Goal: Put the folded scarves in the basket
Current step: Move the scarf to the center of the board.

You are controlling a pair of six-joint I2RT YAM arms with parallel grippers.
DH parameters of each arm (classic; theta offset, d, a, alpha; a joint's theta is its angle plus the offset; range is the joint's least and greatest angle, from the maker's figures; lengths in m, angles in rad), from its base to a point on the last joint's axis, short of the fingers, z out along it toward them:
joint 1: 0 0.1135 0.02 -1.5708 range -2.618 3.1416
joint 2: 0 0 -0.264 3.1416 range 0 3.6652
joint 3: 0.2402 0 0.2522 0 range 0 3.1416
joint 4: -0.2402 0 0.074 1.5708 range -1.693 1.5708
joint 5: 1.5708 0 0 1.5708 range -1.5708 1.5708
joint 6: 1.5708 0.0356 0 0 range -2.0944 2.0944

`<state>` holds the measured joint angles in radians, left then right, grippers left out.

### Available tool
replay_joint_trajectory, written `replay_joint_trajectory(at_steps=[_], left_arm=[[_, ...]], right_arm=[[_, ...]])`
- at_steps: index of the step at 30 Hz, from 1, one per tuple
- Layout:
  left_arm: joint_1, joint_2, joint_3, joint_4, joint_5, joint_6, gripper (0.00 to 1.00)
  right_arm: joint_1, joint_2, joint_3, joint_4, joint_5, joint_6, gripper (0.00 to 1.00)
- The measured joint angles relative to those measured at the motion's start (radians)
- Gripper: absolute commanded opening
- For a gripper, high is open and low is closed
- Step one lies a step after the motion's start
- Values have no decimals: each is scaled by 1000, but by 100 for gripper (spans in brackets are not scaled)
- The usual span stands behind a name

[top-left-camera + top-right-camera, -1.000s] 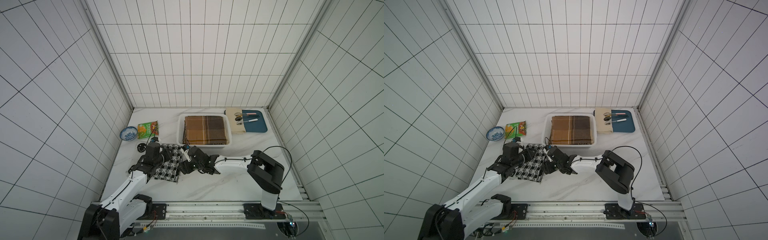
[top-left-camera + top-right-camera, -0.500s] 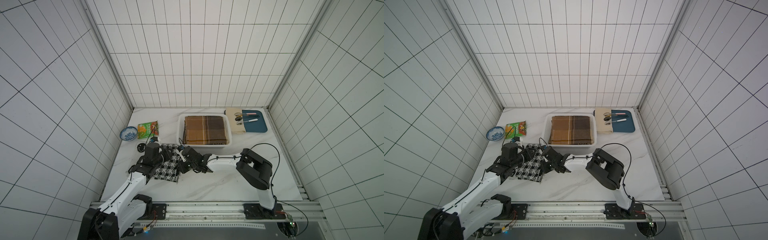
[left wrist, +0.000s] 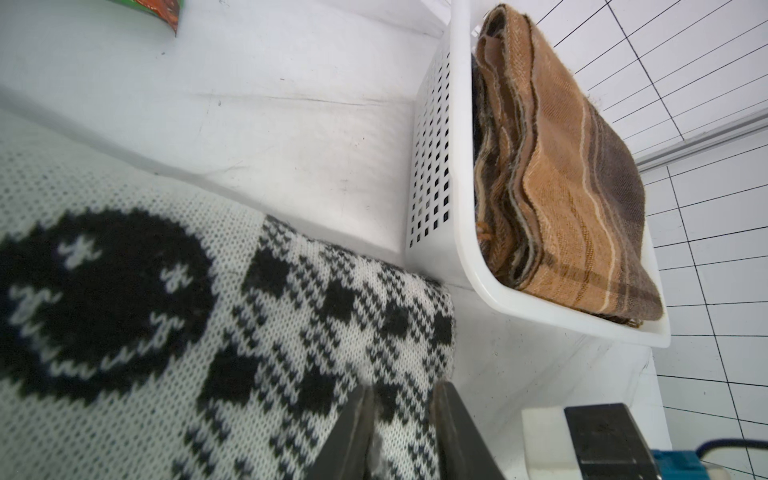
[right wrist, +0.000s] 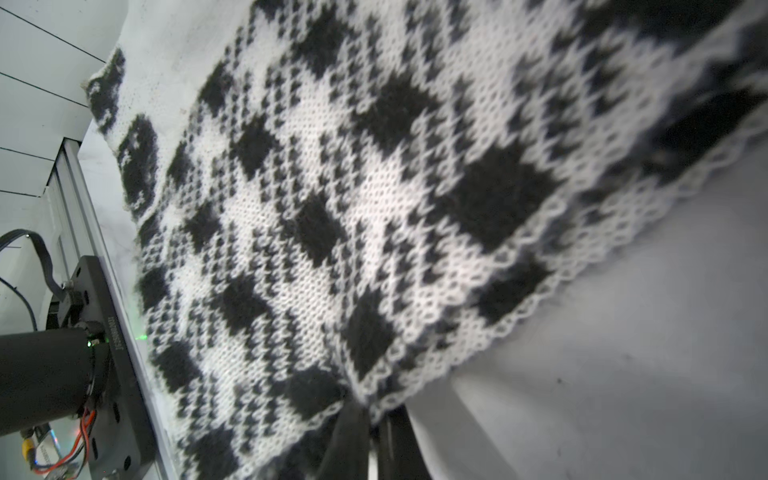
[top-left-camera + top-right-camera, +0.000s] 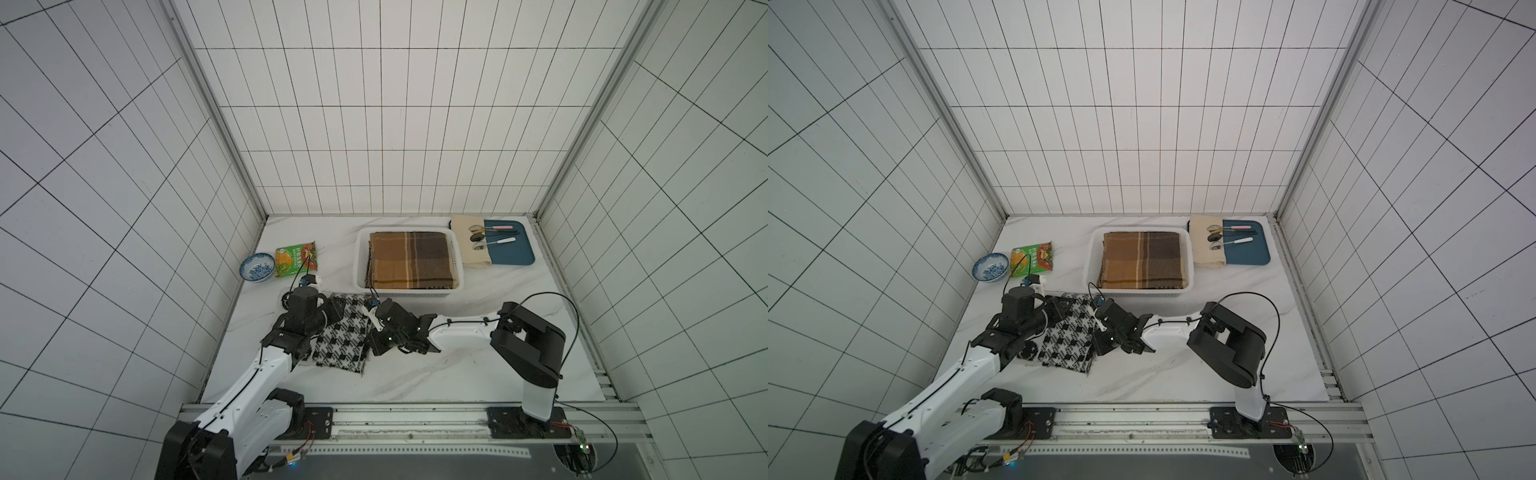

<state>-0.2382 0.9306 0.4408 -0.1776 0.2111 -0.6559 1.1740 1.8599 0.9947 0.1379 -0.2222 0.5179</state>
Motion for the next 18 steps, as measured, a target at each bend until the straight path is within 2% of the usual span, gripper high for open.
replay_joint_trajectory(at_steps=[11,14,18], left_arm=[[-34,5,-25,26,35,-3,33],[-57,9,-54,51,53,-14,34],[-89,43,-74,82,56,-18,36]], right_arm=[[-30,-265,-299,-26,16,-1,7],[-101,-351,-365,-74,3,-2,8],[-235,-424,-374,-200,-37,-28,8]])
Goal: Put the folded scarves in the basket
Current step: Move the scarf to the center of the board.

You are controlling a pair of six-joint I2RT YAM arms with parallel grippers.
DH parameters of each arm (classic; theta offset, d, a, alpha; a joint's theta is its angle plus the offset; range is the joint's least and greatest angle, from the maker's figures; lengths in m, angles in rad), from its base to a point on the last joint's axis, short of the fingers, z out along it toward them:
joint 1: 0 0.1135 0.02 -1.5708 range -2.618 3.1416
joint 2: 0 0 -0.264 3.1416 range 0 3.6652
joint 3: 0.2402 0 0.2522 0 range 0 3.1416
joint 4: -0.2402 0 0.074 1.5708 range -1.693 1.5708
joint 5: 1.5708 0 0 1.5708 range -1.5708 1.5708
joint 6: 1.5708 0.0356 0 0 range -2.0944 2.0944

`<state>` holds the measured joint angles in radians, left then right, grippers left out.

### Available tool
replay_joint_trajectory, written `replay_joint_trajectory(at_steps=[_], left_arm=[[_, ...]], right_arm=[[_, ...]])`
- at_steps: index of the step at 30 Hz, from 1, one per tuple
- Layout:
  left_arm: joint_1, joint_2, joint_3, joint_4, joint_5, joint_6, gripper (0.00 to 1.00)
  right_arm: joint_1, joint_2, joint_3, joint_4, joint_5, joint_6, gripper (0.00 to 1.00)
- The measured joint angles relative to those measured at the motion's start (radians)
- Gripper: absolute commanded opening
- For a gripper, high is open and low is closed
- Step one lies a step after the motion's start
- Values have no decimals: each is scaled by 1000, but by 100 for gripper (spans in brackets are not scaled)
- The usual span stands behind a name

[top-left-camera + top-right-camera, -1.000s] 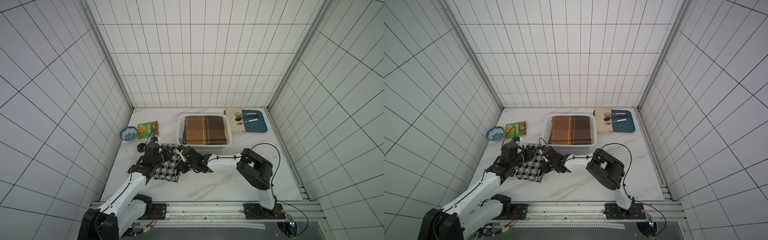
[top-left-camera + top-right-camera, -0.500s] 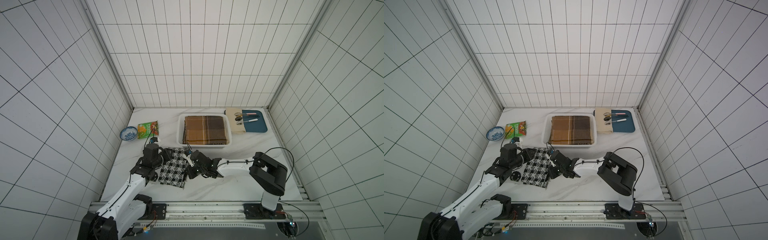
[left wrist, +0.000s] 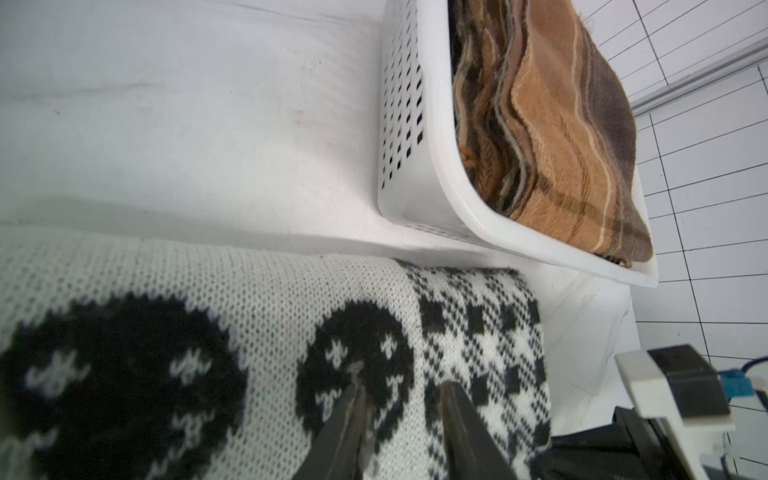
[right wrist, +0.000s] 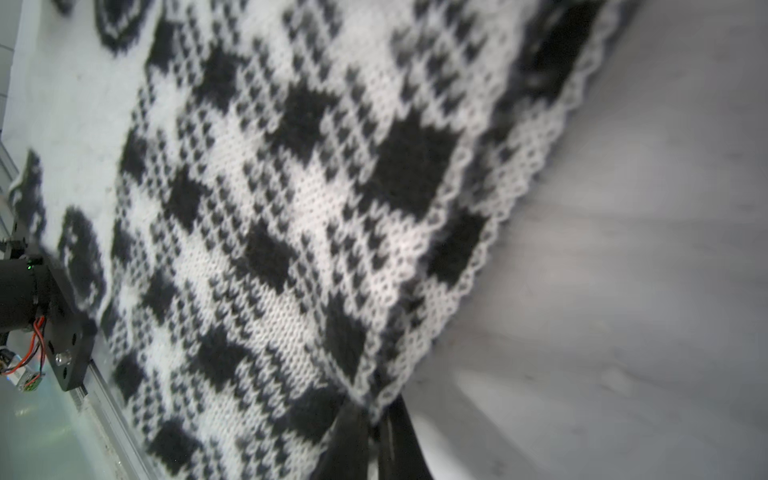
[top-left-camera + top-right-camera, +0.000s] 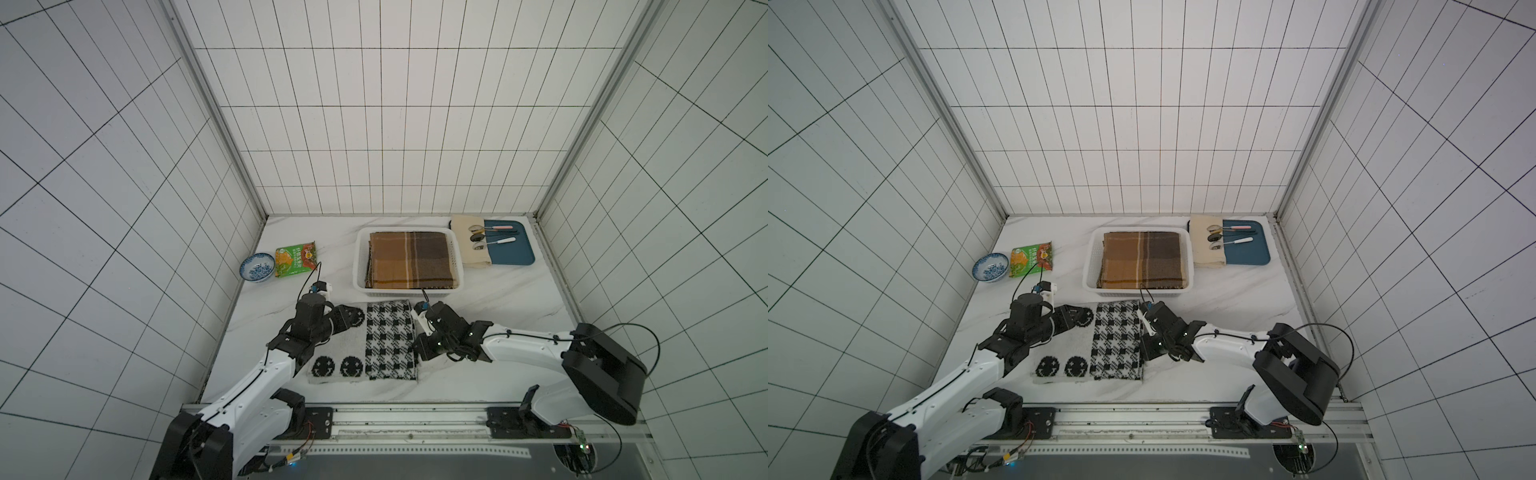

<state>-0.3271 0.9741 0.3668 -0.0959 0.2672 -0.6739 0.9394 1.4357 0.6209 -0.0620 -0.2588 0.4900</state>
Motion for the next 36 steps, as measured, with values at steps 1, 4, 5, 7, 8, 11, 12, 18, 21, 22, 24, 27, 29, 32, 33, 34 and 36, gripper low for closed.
replay_joint_trajectory(at_steps=[1,4,5,7,8,11,12,18,21,22,24,27,29,32,33,34,36], left_arm=[[-6,11,-5,10,0,0,36],[-13,28,-18,27,0,-1,37],[-15,28,-23,30,-1,-3,37],[-21,28,-25,32,-5,-4,38],[-26,28,-25,34,-8,-5,40],[-52,27,-31,52,-21,-11,43],[-60,27,-37,60,-27,-11,44],[-73,26,-66,61,-89,-18,49],[-73,20,-67,61,-106,-18,49],[-73,15,-68,61,-110,-18,49],[-73,3,-69,60,-114,-19,49],[-73,-8,-69,61,-117,-19,50],[-73,-8,-69,60,-117,-18,50],[-73,-6,-69,62,-117,-18,50],[-74,-4,-69,63,-117,-18,50],[-74,-1,-69,63,-117,-18,50],[-76,5,-69,63,-117,-18,50]], right_arm=[[-30,-19,-5,-21,-9,-7,8],[-107,-96,-43,-80,-26,-23,8],[-126,-126,-63,-98,-26,-24,8],[-141,-172,-91,-132,-26,-23,9],[-142,-196,-99,-155,-26,-22,9],[-142,-252,-103,-203,-21,-22,11],[-142,-275,-106,-212,-17,-21,16],[-142,-374,-113,-241,23,-10,53],[-144,-386,-113,-233,39,-9,58],[-145,-383,-113,-227,40,-10,59],[-154,-355,-113,-200,39,-9,60],[-168,-262,-112,-150,27,-9,61],[-175,-203,-112,-129,17,-10,61],[-181,-148,-112,-86,-11,-9,59],[-181,-137,-113,-64,-24,-6,57],[-181,-127,-113,-45,-37,-6,56],[-181,-102,-113,-1,-68,1,51]])
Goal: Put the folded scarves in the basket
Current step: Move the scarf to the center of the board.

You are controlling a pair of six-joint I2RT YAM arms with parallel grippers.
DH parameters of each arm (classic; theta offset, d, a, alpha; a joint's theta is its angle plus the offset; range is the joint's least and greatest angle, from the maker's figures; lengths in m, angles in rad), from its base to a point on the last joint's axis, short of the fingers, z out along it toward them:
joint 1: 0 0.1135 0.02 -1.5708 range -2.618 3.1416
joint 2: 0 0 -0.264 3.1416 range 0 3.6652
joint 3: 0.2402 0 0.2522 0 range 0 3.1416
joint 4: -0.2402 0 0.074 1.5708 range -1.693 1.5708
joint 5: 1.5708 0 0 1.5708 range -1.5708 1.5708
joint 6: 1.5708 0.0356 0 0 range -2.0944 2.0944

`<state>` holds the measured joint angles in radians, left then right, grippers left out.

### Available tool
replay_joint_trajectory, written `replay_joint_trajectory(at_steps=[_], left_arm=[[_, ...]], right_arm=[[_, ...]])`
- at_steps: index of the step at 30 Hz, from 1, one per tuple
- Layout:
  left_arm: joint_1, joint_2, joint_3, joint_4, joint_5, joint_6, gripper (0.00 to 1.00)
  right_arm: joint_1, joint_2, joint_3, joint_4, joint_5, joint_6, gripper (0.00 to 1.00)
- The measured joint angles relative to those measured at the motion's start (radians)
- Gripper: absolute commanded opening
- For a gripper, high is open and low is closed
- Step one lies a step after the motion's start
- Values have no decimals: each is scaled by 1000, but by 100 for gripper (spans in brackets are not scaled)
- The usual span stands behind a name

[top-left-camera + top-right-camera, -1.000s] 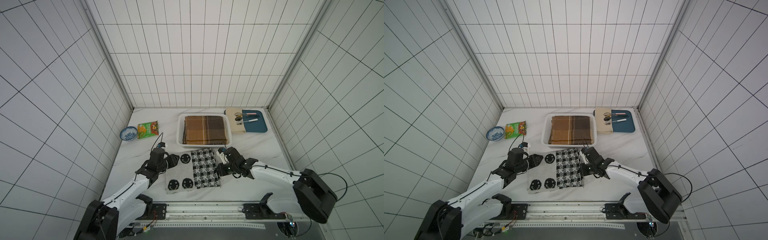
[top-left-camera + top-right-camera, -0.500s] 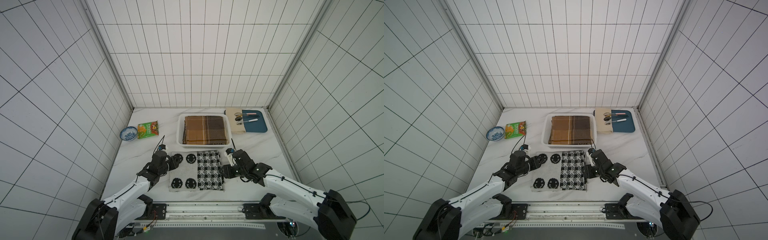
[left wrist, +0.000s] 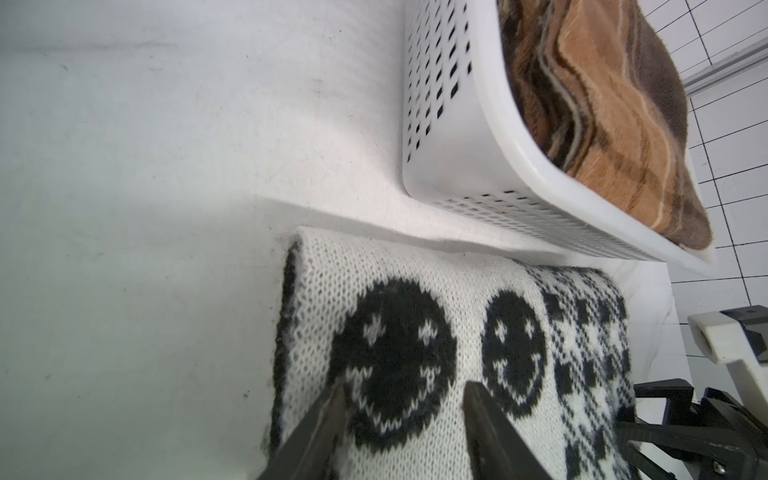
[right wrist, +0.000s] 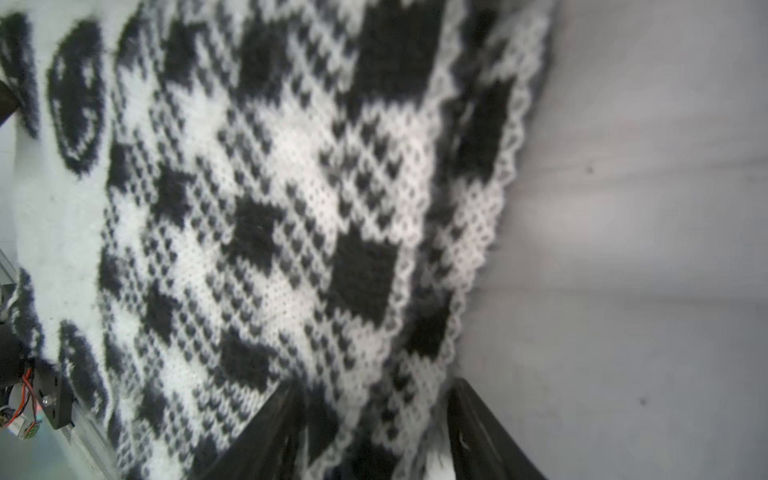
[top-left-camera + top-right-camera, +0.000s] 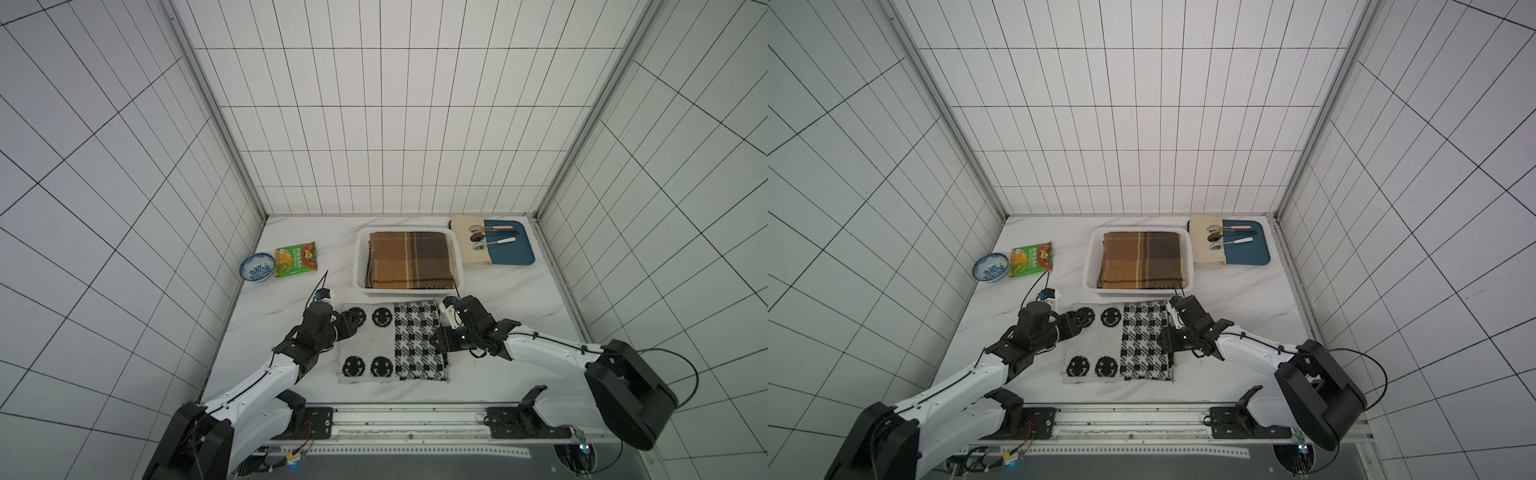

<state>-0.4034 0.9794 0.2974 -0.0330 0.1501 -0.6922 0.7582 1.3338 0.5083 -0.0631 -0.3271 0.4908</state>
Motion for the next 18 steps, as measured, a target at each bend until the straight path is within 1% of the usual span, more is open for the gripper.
replay_joint_trajectory(at_steps=[1,3,5,8,11,15,18], left_arm=[[0,2,0,0,0,0,50],[0,3,-1,2,0,0,50],[-1,4,-3,8,0,0,50],[-2,4,-7,14,-2,0,50],[-5,3,-7,10,-26,-6,52],[-11,3,-8,7,-56,-15,56],[-27,3,-12,12,-68,-18,58]], right_arm=[[0,11,0,18,-11,2,45],[0,40,0,56,-36,11,28],[0,69,-1,85,-57,18,16],[-11,73,-6,107,-71,23,8],[-48,12,-49,111,-73,22,6],[-122,-112,-117,86,-56,23,8],[-138,-121,-122,75,-54,23,9]])
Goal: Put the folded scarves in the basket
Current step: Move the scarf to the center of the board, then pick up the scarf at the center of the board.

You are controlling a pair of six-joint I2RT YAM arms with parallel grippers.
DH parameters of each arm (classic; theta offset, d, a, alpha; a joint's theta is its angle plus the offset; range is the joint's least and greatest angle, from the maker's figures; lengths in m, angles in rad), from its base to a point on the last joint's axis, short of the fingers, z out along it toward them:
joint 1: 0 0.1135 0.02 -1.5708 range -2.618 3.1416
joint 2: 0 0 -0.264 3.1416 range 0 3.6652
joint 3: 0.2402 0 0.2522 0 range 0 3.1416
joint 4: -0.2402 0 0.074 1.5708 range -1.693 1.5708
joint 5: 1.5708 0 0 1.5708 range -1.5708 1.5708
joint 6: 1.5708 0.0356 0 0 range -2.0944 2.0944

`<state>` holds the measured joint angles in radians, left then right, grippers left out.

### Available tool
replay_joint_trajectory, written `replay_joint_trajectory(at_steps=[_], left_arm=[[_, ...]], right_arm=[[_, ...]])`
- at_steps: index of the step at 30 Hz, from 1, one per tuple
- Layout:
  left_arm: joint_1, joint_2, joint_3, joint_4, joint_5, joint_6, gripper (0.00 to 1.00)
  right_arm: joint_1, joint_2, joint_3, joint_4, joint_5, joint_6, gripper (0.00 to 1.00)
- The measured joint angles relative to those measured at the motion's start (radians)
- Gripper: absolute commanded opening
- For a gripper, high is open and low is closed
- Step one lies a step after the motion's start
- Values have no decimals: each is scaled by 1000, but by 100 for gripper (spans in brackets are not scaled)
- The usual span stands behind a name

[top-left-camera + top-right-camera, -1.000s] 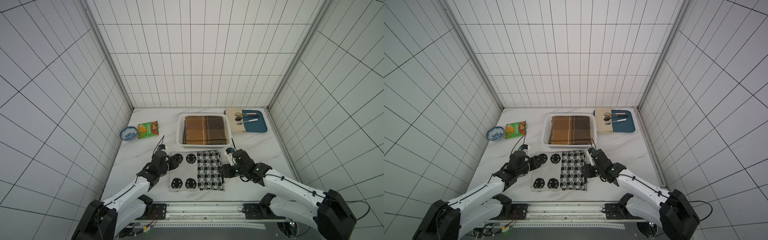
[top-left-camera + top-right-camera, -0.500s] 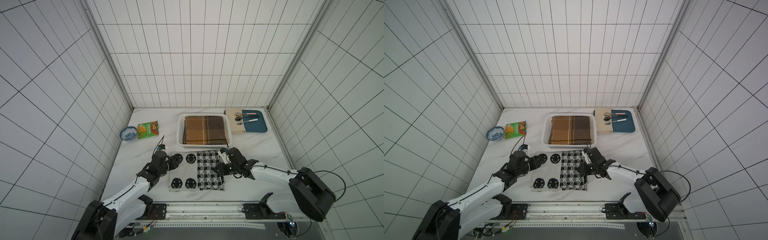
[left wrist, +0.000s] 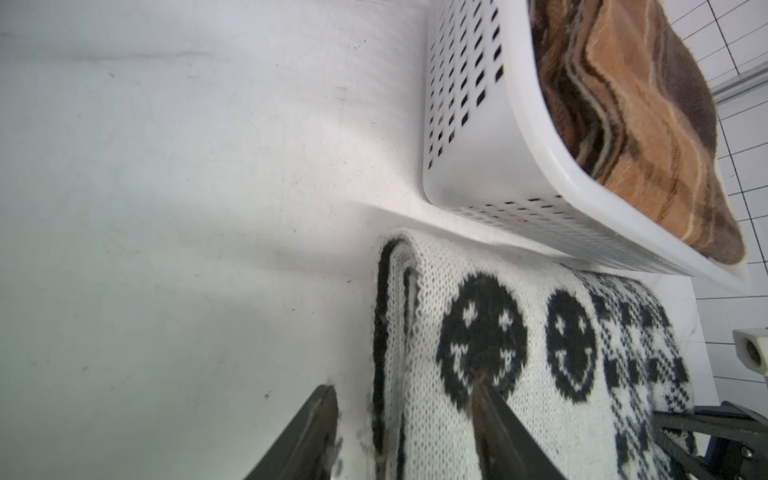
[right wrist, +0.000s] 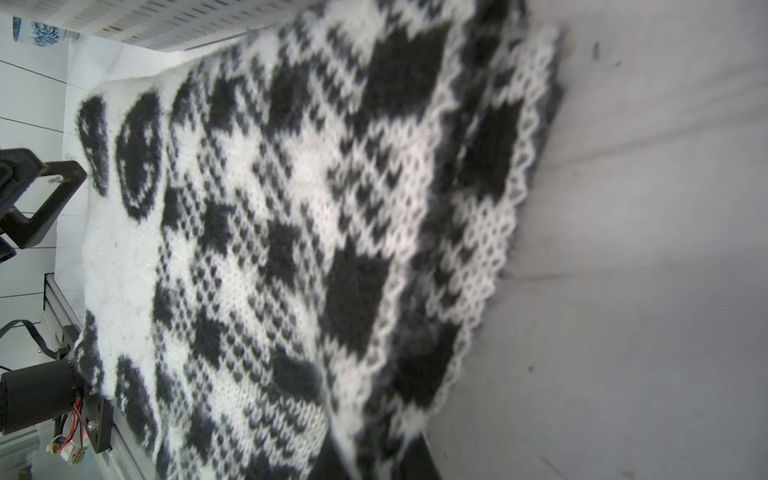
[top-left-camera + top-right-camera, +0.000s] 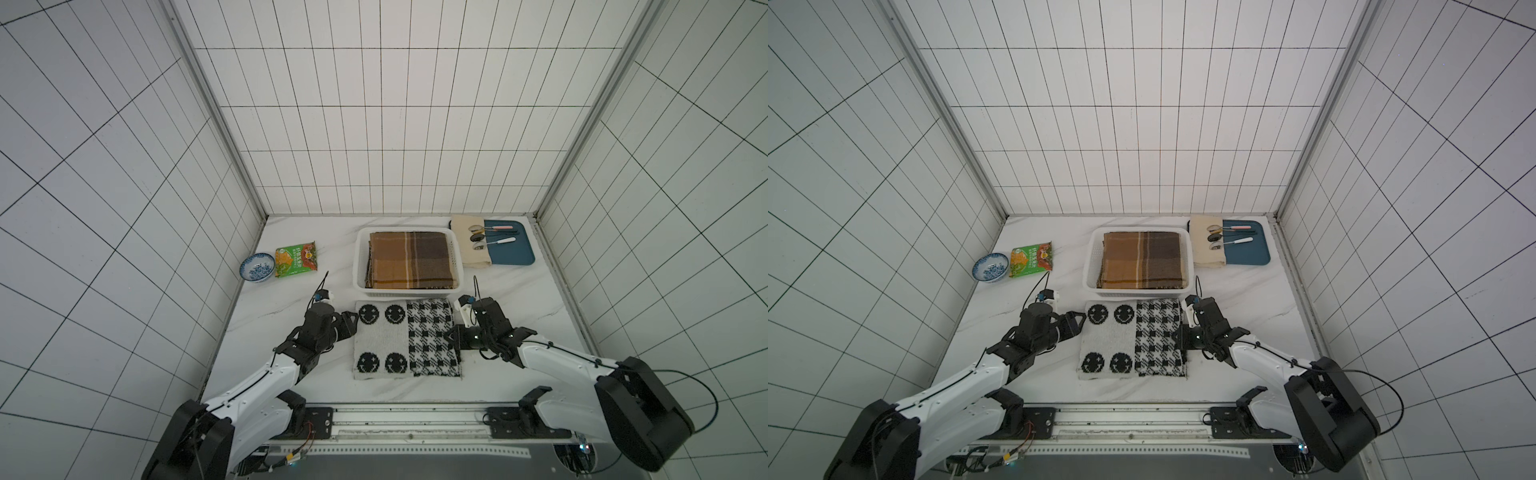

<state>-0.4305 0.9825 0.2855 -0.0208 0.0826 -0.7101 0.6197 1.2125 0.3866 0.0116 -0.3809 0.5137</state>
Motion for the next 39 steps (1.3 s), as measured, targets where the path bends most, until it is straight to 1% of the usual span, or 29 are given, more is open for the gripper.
replay_joint_trajectory(at_steps=[3,6,7,10,11,12,13,16,19,21,22,26,29,34,36,39], left_arm=[[-31,37,-13,28,-7,-7,62],[-73,133,-37,87,-7,-16,62],[-82,160,-42,131,-8,-15,62],[-91,217,-41,214,-3,-20,61],[-92,235,-41,241,1,-23,58],[-94,259,-41,274,7,-25,50],[-97,285,-43,309,17,-27,46],[-109,345,-60,407,44,-42,20],[-117,353,-75,437,69,-53,8],[-124,332,-77,427,76,-55,4],[-129,314,-77,414,79,-56,0],[-134,208,-77,329,89,-56,0],[-144,100,-64,238,92,-50,0],[-172,-79,-2,77,94,-45,0],[-180,-140,30,22,94,-42,0],[-188,-191,87,-48,93,-39,0]], right_arm=[[-3,11,0,0,-2,0,9],[-5,11,0,0,-4,0,9],[-5,11,0,-1,-4,0,9],[-5,10,0,-1,-5,0,9],[-5,10,0,-1,-5,0,9],[-5,10,0,0,-5,0,9],[-5,10,0,0,-6,0,10],[-5,13,0,4,-10,0,10],[2,30,0,15,-19,0,9],[8,40,0,26,-23,0,4],[14,42,0,31,-24,0,1],[41,19,0,24,-27,-5,0],[51,-64,0,-17,-28,-9,0],[63,-264,19,-147,-24,-20,0],[64,-317,55,-219,-22,-29,0],[67,-360,130,-313,-18,-43,0]])
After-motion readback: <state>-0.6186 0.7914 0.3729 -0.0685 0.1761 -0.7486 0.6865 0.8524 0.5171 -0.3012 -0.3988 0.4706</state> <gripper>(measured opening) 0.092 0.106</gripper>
